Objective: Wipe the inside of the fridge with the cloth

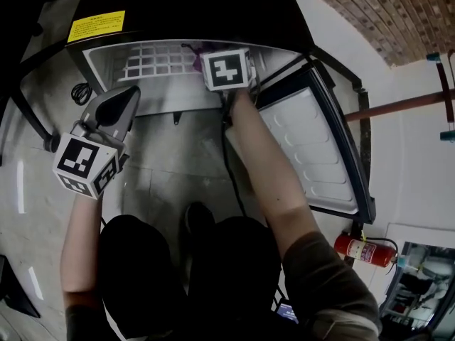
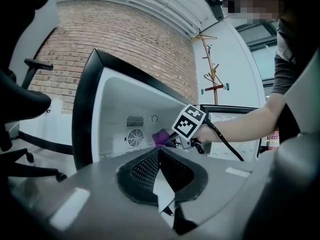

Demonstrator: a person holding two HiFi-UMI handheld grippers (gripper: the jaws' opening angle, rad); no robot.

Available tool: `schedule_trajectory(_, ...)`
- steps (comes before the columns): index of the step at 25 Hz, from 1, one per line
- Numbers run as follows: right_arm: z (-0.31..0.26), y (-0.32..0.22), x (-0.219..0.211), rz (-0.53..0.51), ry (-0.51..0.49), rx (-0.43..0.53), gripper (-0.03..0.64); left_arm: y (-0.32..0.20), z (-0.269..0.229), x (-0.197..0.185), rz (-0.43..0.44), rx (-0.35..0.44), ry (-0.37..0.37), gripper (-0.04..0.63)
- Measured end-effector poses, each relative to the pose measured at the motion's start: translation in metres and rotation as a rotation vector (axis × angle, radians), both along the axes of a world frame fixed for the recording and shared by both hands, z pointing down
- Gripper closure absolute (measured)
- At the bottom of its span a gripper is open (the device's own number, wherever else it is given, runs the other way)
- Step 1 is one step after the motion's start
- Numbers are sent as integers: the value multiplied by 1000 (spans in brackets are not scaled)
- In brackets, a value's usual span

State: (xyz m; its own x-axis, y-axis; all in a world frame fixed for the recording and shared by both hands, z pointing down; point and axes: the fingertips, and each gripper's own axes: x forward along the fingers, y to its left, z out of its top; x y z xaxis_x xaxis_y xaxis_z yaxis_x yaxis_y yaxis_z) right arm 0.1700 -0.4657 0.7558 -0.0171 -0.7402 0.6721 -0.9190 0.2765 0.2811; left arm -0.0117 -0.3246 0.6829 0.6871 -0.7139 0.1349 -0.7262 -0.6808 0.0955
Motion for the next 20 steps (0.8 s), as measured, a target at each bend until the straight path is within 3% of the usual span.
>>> schedule_trajectory(3, -3, 1, 19, 83, -40, 18, 540, 0, -1, 7, 9, 6, 9, 578)
schedule_trajectory(6, -11, -5, 25, 96, -70, 92, 540, 1, 0, 10, 11, 5, 13, 578)
schedule_trajectory(9, -7, 14, 47, 211, -82, 77, 540, 2, 2, 12, 6, -3, 22, 578)
schedule_trajectory(14, -67, 6, 32, 170, -197, 317, 540, -3, -7, 9, -3, 16, 37, 578)
schedule_trajectory(16, -86, 5, 33, 187, -245, 372, 540, -5, -9, 8, -12, 21, 47, 578)
schedule_trajectory(20, -78, 5, 43, 241, -255, 331, 540, -4, -3, 6, -18, 9, 53, 578)
